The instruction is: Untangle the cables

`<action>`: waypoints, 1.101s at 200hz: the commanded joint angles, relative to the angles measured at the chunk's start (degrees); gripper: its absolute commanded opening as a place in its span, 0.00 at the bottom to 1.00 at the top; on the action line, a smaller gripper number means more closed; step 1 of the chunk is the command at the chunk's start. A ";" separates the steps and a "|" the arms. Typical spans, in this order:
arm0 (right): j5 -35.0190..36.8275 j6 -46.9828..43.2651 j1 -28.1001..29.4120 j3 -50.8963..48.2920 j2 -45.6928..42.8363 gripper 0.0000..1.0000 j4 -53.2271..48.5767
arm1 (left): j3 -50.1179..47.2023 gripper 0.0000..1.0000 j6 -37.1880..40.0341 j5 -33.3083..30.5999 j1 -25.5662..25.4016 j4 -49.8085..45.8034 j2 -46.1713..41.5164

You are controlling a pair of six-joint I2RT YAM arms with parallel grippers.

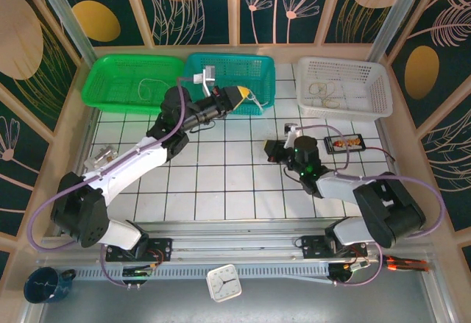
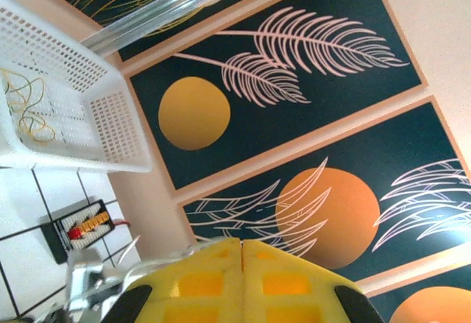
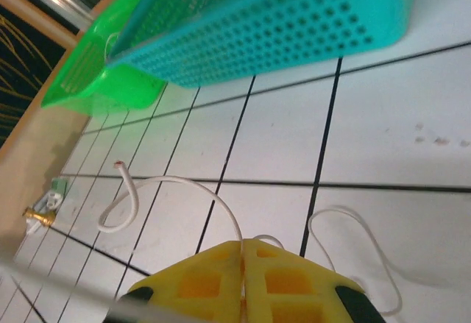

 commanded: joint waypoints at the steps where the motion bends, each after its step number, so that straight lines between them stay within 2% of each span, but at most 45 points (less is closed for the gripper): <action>1: 2.18 2.34 1.48 -1.83 1.77 0.00 5.70 | 4.08 0.00 -1.11 1.41 1.13 3.26 -2.00; 45: 3.96 4.07 5.52 -3.02 5.14 0.00 7.00 | 7.33 0.00 -0.47 1.61 2.66 2.42 -2.63; 99: 4.80 5.31 7.24 -2.51 8.75 0.29 8.43 | 9.26 0.00 -1.38 2.60 2.73 2.77 -2.69; 151: 5.19 5.49 7.45 -2.31 10.81 0.30 8.46 | 9.59 0.00 -1.23 2.17 4.15 2.46 -3.56; 162: 5.20 5.61 7.53 -2.38 11.18 0.31 8.48 | 9.77 0.00 -1.24 2.22 5.14 2.42 -3.71; 179: 5.29 5.79 7.47 -2.49 11.80 0.38 8.47 | 10.34 0.00 -1.63 2.40 7.18 2.42 -3.87; 220: 5.47 6.10 7.58 -2.68 13.36 0.39 8.96 | 12.89 0.00 -2.22 3.69 12.38 2.07 -3.92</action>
